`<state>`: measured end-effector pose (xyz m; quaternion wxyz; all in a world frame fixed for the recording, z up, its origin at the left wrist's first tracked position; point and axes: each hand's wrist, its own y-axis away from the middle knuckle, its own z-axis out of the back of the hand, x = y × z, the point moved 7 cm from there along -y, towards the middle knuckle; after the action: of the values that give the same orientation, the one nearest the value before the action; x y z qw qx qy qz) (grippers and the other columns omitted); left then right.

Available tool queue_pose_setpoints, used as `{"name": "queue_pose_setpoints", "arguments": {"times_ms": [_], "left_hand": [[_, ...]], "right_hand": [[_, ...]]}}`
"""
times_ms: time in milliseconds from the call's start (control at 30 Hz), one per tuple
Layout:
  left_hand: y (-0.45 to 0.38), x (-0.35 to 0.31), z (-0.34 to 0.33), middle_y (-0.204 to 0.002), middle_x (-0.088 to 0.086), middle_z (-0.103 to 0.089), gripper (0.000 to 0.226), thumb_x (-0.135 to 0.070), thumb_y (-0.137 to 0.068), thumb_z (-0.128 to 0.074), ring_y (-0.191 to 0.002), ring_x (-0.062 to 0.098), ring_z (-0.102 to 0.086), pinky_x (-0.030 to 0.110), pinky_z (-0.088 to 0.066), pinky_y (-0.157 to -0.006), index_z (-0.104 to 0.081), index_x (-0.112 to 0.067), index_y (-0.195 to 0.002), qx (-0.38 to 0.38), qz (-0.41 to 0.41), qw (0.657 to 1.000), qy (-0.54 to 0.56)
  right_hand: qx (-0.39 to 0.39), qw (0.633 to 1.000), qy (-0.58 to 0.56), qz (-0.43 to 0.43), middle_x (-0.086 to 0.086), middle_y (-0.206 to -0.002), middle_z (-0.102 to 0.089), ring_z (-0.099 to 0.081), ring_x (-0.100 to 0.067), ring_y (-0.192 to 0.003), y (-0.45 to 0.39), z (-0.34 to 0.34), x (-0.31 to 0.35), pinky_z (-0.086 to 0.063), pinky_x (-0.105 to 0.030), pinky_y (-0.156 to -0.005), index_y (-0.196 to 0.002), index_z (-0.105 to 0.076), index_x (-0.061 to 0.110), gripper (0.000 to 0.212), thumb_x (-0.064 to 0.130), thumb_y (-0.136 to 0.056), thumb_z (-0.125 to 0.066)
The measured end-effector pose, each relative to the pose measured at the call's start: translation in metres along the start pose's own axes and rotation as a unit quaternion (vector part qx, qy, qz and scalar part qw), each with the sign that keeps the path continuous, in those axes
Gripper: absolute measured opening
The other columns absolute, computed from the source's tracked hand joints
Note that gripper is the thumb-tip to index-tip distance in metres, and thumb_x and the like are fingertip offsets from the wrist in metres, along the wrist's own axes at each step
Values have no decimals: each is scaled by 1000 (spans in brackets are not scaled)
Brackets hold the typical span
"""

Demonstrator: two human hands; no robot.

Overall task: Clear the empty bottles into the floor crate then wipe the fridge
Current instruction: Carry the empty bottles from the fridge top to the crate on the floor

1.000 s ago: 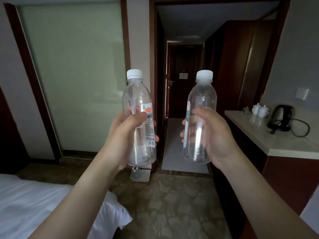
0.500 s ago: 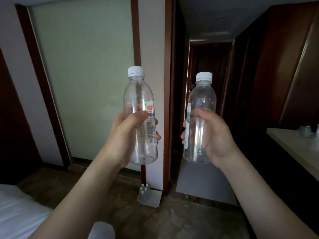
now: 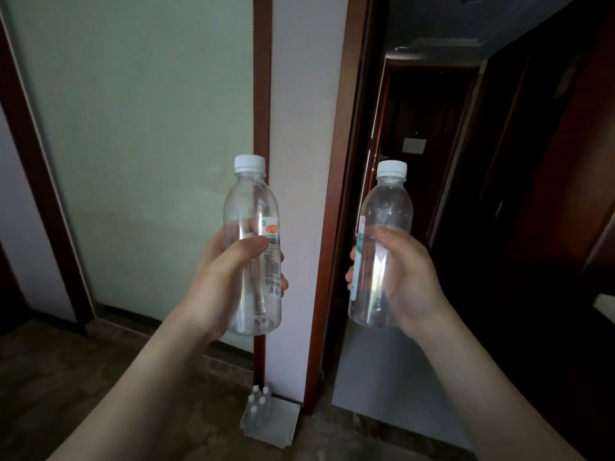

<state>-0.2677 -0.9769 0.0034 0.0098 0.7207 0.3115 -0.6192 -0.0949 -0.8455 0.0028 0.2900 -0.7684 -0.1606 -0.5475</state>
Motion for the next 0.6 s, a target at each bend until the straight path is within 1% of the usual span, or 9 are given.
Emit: {"name": "queue_pose_setpoints", "arguments": {"times_ms": [100, 200, 300, 333, 400, 433, 467, 533, 600], "left_hand": [[-76, 37, 28, -75, 9, -63, 48, -31, -64, -68, -60, 28, -65, 38, -55, -54, -56, -6, -103, -2, 24, 1000, 4], [-141, 75, 47, -78, 9, -66, 52, -36, -61, -69, -63, 30, -66, 39, -55, -56, -59, -10, -105, 2, 45, 999, -10], [-190, 113, 63, -80, 10, -67, 50, -36, -63, -69, -64, 31, -67, 39, -55, -57, -59, -10, -105, -5, 63, 998, -24], [-205, 127, 69, -80, 10, -66, 51, -36, -63, -69, -65, 31, -67, 39, -55, -58, -59, -9, -105, -8, 67, 997, -25], [-230, 157, 82, -82, 11, -66, 53, -36, -65, -68, -67, 31, -67, 40, -54, -59, -57, -6, -108, -16, 78, 996, -28], [-241, 175, 89, -83, 11, -66, 55, -36, -66, -68, -68, 31, -67, 40, -55, -59, -56, -5, -109, -23, 87, 995, -30], [-251, 193, 96, -83, 11, -65, 55, -36, -67, -69, -69, 30, -67, 39, -55, -60, -55, -4, -110, -31, 97, 994, -32], [-268, 231, 111, -86, 14, -64, 57, -36, -70, -69, -72, 32, -67, 37, -56, -61, -54, -1, -112, -50, 110, 992, -36], [-281, 273, 125, -89, 17, -61, 58, -35, -72, -68, -75, 32, -67, 36, -57, -62, -53, 2, -114, -75, 120, 989, -44]], "right_hand": [[-26, 999, 28, -14, -14, -89, -61, -65, -27, -71, -78, 1, -26, -55, -36, -59, -111, -62, 8, 48, 39, -75, -66], [-37, 998, 46, -19, -9, -86, -65, -68, -26, -68, -143, 3, -53, -56, -37, -60, -106, -65, 15, 38, 38, -76, -66], [-44, 996, 57, -42, -4, -84, -69, -71, -24, -69, -197, 7, -92, -57, -35, -61, -106, -66, 18, 37, 39, -77, -74], [-45, 996, 60, -51, -2, -84, -70, -71, -23, -70, -214, 8, -107, -58, -34, -61, -106, -66, 18, 38, 41, -76, -74], [-39, 995, 62, -68, 2, -79, -71, -71, -18, -69, -246, 12, -139, -58, -31, -60, -102, -66, 18, 30, 36, -78, -68], [-32, 995, 61, -77, 4, -76, -71, -71, -16, -68, -262, 15, -156, -58, -29, -59, -100, -66, 18, 23, 31, -81, -67], [-25, 994, 60, -86, 5, -74, -71, -70, -14, -68, -277, 18, -175, -58, -29, -59, -99, -65, 17, 22, 29, -80, -68], [-13, 992, 62, -106, 5, -77, -71, -70, -16, -72, -307, 27, -215, -58, -29, -60, -100, -66, 18, 32, 31, -72, -75], [-2, 990, 67, -125, 4, -79, -71, -70, -17, -73, -335, 37, -261, -57, -29, -59, -101, -65, 18, 34, 22, -72, -82]]}}
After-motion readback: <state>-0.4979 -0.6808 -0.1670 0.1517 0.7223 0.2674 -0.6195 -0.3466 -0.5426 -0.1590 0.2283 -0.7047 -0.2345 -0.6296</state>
